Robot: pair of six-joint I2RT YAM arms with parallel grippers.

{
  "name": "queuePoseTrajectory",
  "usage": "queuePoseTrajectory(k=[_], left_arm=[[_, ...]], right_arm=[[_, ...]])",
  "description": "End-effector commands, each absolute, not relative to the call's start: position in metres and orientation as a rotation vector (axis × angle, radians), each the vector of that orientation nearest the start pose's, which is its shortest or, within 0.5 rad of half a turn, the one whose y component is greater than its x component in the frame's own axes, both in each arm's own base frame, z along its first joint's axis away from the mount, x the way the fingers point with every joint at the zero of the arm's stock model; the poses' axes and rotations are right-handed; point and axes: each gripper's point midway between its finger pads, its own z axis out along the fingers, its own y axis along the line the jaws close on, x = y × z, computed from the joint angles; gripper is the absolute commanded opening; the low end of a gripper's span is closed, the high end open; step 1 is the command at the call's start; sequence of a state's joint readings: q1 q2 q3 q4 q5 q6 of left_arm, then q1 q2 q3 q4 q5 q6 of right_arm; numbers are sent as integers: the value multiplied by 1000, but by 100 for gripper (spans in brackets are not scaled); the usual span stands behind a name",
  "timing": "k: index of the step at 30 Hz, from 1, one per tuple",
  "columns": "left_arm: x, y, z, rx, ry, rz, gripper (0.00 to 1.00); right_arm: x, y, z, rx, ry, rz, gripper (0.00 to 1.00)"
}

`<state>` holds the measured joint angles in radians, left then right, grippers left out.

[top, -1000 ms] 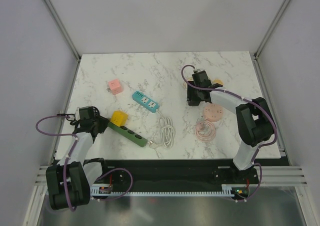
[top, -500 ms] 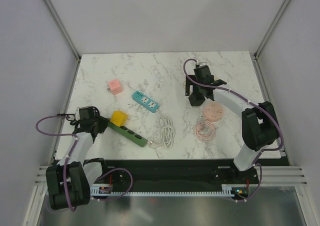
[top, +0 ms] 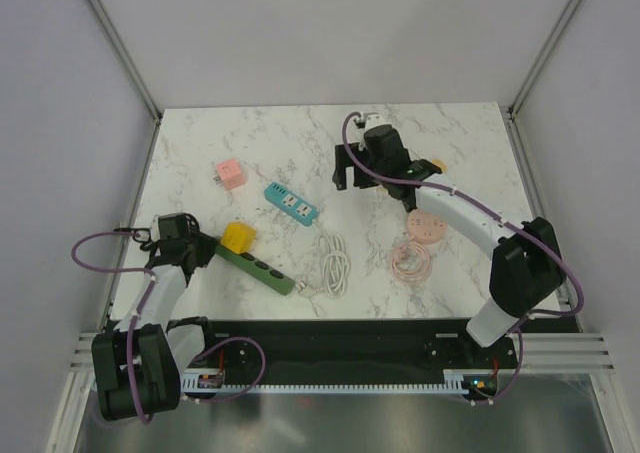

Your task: Pull the plug off the socket

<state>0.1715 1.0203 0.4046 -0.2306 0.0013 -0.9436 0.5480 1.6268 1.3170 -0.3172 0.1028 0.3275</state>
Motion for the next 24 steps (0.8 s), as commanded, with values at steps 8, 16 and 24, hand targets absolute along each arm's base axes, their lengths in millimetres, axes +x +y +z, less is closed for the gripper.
queuePoseTrajectory(k=[8, 16, 24], left_arm=[[256, 24, 37, -1252, 2099, -234, 2], [257, 22, 37, -1245, 2104, -237, 2], [257, 20, 37, -1238, 2110, -247, 2]], right_arm=[[316, 442, 180, -664, 2145, 1188, 98], [287, 499, 146, -752, 2207, 1337, 98], [281, 521, 111, -767, 2267, 1346, 98]])
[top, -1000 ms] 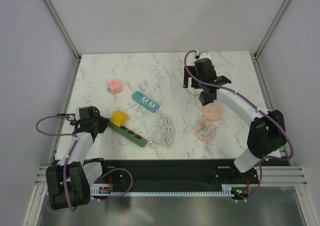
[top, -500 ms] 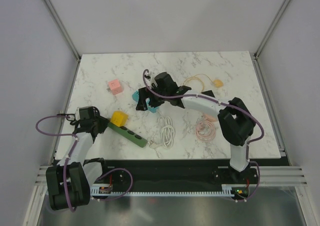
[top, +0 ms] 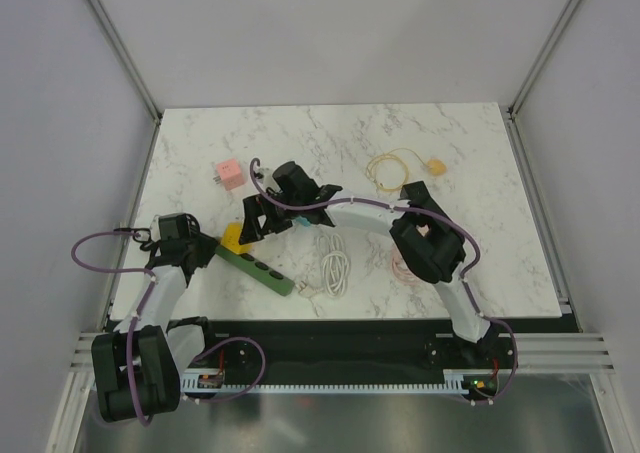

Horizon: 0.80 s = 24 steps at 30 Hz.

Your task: Pull the plug off the socket

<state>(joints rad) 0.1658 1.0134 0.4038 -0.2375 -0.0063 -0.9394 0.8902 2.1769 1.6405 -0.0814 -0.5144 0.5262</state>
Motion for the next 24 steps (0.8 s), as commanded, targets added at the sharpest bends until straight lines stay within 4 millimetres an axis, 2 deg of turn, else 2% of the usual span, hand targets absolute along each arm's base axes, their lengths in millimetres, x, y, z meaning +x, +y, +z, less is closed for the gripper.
queuePoseTrajectory(k=[1, 3, 5, 6, 8, 9, 17, 24], left_arm=[[257, 21, 37, -1238, 2108, -247, 2], [258, 21, 38, -1233, 2108, -251, 2], [258, 20, 38, -1229, 2109, -251, 2], [258, 20, 38, -1229, 2111, -252, 2], [258, 20, 39, -1225, 2108, -254, 2], [258, 20, 38, -1224, 2110, -254, 2], [259, 19, 39, -1221, 2108, -259, 2], [259, 18, 39, -1215, 2106, -270, 2]], right_arm=[[282, 524, 111, -767, 2262, 1348, 98], [284, 525, 102, -768, 2276, 1337, 98], [288, 529, 102, -779, 2267, 1331, 98], [289, 530, 93, -784, 2287, 1320, 98], [291, 535, 96, -791, 2275, 1331, 98], [292, 536, 90, -787, 2290, 1333, 97], [295, 549, 86, -742, 2308, 1395, 92], [291, 556, 89, -731, 2295, 1440, 83]])
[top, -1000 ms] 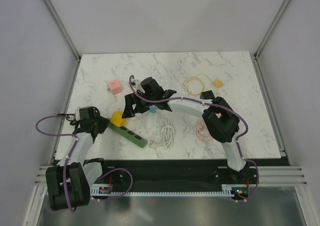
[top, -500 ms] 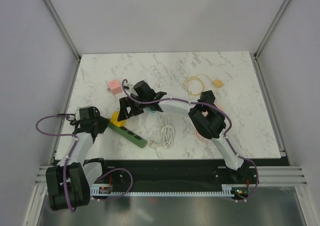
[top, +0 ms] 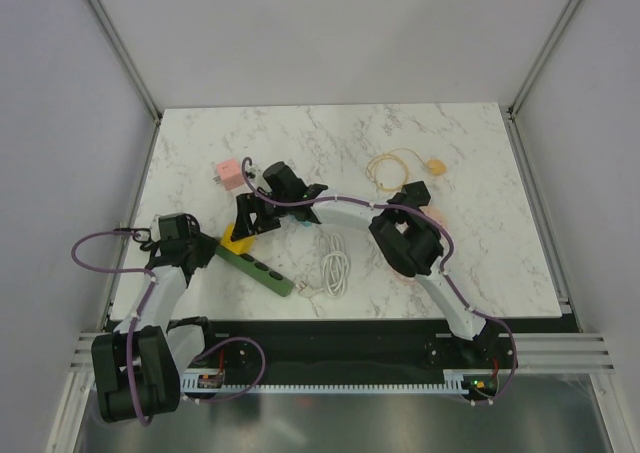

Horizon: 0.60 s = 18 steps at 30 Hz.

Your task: Pull the plug off the socket

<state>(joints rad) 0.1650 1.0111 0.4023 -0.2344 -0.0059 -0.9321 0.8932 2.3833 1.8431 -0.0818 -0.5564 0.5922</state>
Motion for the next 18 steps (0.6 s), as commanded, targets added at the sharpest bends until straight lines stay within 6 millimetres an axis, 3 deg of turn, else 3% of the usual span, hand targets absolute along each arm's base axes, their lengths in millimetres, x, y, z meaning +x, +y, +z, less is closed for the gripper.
queuePoseTrajectory(k=[1, 7, 11, 12, 14, 16, 17, 18], left_arm=[[259, 18, 39, -1217, 2106, -268, 2], [260, 18, 39, -1213, 2104, -272, 2], [259, 18, 39, -1215, 2103, -270, 2], [259, 18, 39, -1215, 2103, -270, 2], [259, 19, 39, -1216, 2101, -266, 2], [259, 19, 39, -1215, 2099, -265, 2], [259, 19, 40, -1215, 2097, -264, 2], [259, 19, 40, -1214, 2098, -265, 2]], right_arm=[[291, 556, 90, -728, 2295, 1447, 83], [293, 560, 85, -714, 2303, 1458, 79], [294, 562, 79, -706, 2318, 1452, 68], [295, 561, 78, -700, 2320, 1444, 60], [298, 560, 82, -682, 2317, 1435, 55], [304, 557, 83, -655, 2314, 1403, 39], [306, 556, 90, -643, 2299, 1405, 30], [309, 554, 91, -630, 2298, 1396, 12]])
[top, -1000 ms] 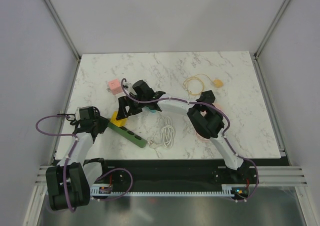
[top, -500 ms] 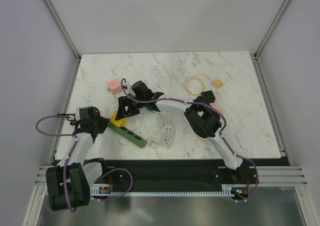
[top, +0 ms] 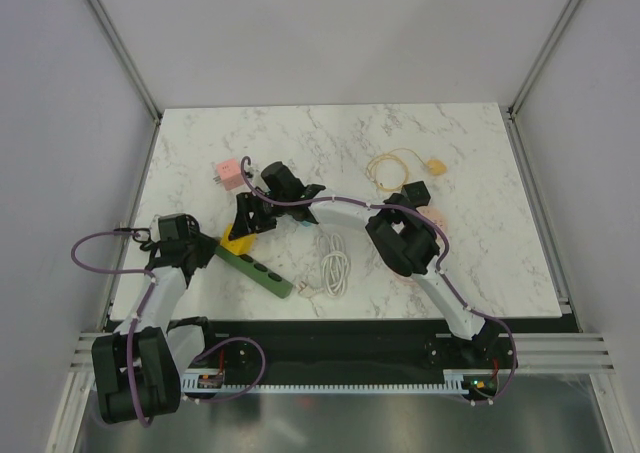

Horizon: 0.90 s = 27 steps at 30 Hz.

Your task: Pull the plug off the socket

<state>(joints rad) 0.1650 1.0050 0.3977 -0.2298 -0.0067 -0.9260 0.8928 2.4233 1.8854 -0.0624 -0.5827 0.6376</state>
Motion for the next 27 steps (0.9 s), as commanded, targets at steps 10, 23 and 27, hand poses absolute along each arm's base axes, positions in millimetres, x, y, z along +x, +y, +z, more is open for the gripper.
queuePoseTrajectory(k=[10, 23, 27], left_arm=[[258, 19, 40, -1215, 2096, -264, 2], [259, 18, 41, -1210, 2091, -272, 2], [258, 19, 40, -1217, 2096, -270, 2]], right_arm=[[331, 544, 116, -555, 2246, 1426, 0], [334, 539, 122, -524, 2223, 1473, 0], [334, 530, 108, -619, 2254, 1250, 0]])
